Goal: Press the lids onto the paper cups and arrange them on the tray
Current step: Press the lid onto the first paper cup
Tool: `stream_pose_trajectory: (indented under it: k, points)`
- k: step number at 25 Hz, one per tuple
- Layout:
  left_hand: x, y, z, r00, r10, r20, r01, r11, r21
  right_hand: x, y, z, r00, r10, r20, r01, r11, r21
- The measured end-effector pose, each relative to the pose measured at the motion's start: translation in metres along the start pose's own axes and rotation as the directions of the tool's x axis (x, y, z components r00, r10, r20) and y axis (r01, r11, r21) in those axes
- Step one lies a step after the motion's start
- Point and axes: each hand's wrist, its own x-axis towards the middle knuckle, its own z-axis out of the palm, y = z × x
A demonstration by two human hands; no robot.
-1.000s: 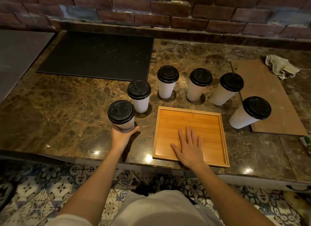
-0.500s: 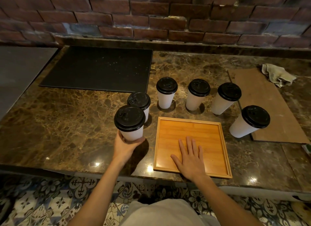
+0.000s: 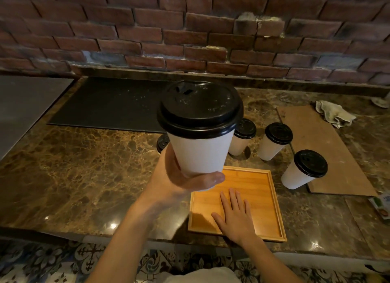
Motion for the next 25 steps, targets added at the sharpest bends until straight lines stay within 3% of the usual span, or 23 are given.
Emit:
stream_pose_trajectory:
  k: [4, 6, 8, 10, 13, 15, 17, 19, 22, 25]
  points:
    - [0.001, 0.015, 0.009, 0.997, 0.046, 0.062, -0.043, 0.997, -0.057, -0.011, -0.002, -0.013, 0.999, -0.014, 0.037, 0.014, 1.000, 0.008]
    - [-0.001, 0.012, 0.014, 0.996, 0.029, 0.080, -0.023, 0.997, -0.073, -0.015, -0.005, -0.033, 0.998, -0.036, 0.051, 0.029, 0.991, 0.133]
    - [-0.002, 0.009, 0.018, 0.996, -0.007, 0.084, 0.014, 0.996, -0.088, -0.017, -0.007, -0.078, 0.998, -0.036, -0.047, 0.050, 0.940, 0.338]
    - [-0.002, 0.003, 0.022, 0.996, -0.046, 0.076, 0.054, 0.994, -0.096, -0.018, -0.008, -0.142, 0.979, -0.035, -0.201, 0.121, 0.893, 0.434]
    - [-0.002, -0.003, 0.026, 0.996, -0.076, 0.045, 0.080, 0.994, -0.080, -0.036, -0.012, -0.246, 0.898, -0.096, -0.430, 0.323, 0.807, 0.495]
    - [0.001, -0.008, 0.029, 0.996, -0.075, 0.045, 0.077, 0.995, -0.060, -0.057, -0.017, -0.301, 0.801, -0.190, -0.568, 0.499, 0.735, 0.459]
    - [0.005, -0.011, 0.033, 0.998, -0.068, 0.012, 0.069, 0.997, -0.022, -0.077, -0.025, -0.338, 0.719, -0.277, -0.638, 0.615, 0.682, 0.397]
    - [0.009, -0.013, 0.037, 0.999, -0.048, -0.025, 0.049, 0.998, 0.028, -0.089, -0.036, -0.359, 0.708, -0.318, -0.631, 0.646, 0.653, 0.396]
    - [0.014, -0.015, 0.049, 0.996, -0.025, -0.084, 0.034, 0.994, 0.101, -0.095, -0.062, -0.365, 0.812, -0.318, -0.489, 0.528, 0.757, 0.385]
    - [0.015, -0.020, 0.061, 0.985, -0.057, -0.161, 0.072, 0.993, 0.089, -0.086, -0.079, -0.349, 0.875, -0.236, -0.422, 0.333, 0.927, 0.173]
